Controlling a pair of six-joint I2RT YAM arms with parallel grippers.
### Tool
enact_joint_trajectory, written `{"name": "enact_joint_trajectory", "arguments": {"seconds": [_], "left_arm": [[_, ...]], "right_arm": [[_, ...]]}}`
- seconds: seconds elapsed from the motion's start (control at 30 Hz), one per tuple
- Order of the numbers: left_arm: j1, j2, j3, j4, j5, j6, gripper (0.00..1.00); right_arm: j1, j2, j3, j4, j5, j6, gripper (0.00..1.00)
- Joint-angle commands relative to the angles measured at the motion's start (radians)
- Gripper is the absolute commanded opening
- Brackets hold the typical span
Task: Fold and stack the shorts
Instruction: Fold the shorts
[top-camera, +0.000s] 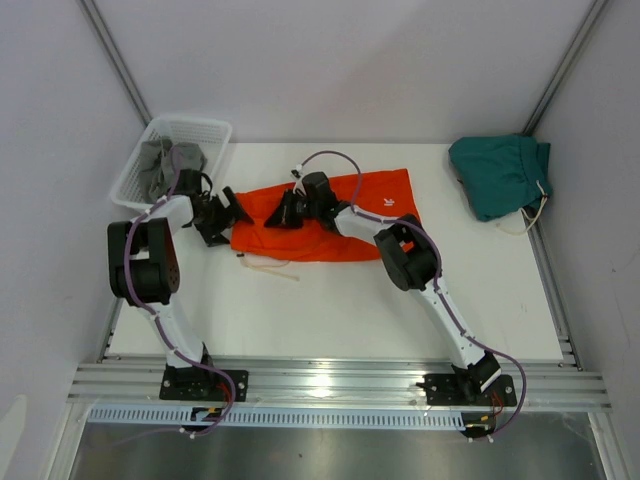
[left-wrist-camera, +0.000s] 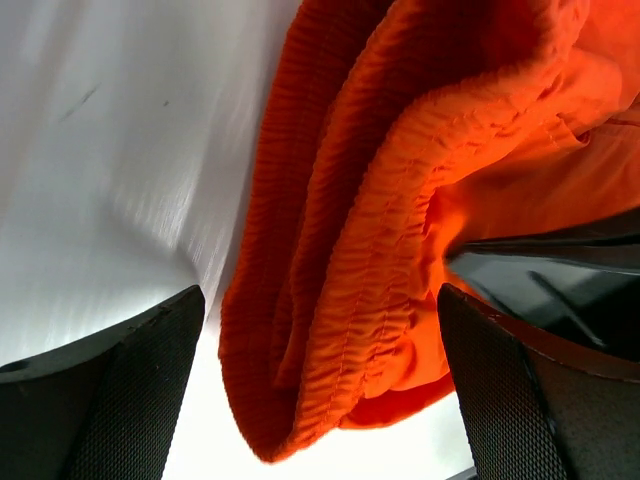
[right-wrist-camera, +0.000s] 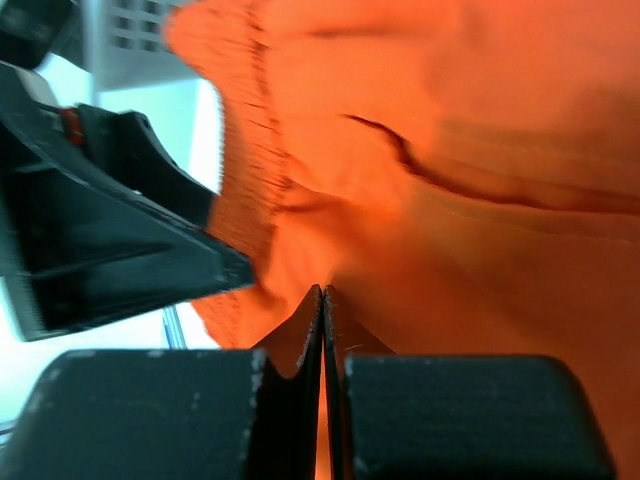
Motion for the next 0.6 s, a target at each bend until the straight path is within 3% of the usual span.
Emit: {"name": "enact_joint_trajectory", "arguments": {"seconds": [0.0,0.57], "left_arm": [[0.021,0.035,0.016,0.082,0.071,0.001,0.99],[0.027,0.100,0.012,0.129,0.128,-0.028,0.98]], "right_arm": [[0.010,0.025,0.037,0.008,-0.022,0.003,0.00],[0.043,0.059,0.046,-0.155,0.054,-0.053,0.00]]}}
